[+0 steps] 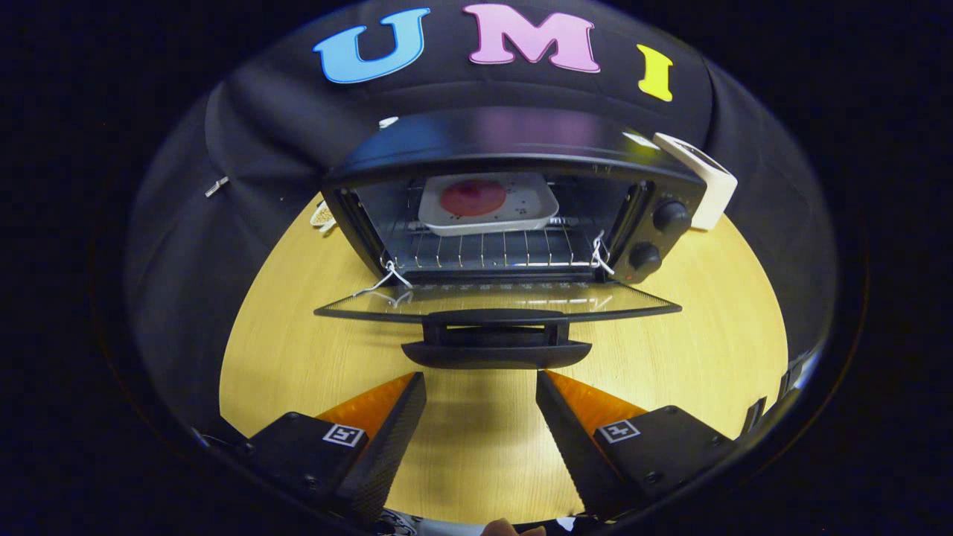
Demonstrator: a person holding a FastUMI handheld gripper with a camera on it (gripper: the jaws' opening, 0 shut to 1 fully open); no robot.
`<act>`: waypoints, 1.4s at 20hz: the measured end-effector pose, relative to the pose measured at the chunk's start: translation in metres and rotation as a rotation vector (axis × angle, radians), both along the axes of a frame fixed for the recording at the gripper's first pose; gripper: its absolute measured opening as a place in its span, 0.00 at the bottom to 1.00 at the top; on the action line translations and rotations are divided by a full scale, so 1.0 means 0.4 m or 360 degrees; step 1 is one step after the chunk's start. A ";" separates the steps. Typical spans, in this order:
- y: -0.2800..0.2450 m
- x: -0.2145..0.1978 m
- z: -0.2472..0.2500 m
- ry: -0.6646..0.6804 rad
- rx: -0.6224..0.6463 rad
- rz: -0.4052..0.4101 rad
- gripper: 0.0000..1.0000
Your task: Open the toaster oven, put the food inside, and close the toaster oven door.
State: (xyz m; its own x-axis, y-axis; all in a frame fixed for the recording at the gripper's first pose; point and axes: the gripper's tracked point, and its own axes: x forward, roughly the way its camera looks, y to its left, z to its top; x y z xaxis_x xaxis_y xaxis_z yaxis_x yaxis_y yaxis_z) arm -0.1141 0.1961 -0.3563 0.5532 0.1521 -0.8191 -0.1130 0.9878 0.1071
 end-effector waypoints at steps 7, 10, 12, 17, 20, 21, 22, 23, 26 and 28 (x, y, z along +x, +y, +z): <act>0.020 0.103 0.168 -0.0333 0.0061 0.0044 0.97; 0.010 0.140 0.206 -0.0406 0.0087 0.0027 0.98; -0.009 0.153 0.227 -0.0462 0.0093 0.0005 0.98; -0.065 0.155 0.317 -0.0641 0.0066 0.0051 0.97; -0.103 0.174 0.406 -0.0782 0.0061 0.0067 0.97; -0.114 0.181 0.437 -0.0823 0.0067 0.0068 0.97; -0.128 0.190 0.471 -0.0861 0.0073 0.0065 0.97; -0.141 0.199 0.506 -0.0904 0.0085 0.0060 0.97; -0.198 0.230 0.614 -0.1043 0.0107 0.0025 0.97; -0.245 0.249 0.673 -0.1119 0.0116 -0.0003 0.97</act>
State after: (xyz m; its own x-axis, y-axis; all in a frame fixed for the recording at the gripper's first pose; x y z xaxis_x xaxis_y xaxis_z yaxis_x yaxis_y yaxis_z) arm -0.0146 0.0981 -0.0869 0.9477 0.1914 -0.2555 -0.1778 0.9812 0.0755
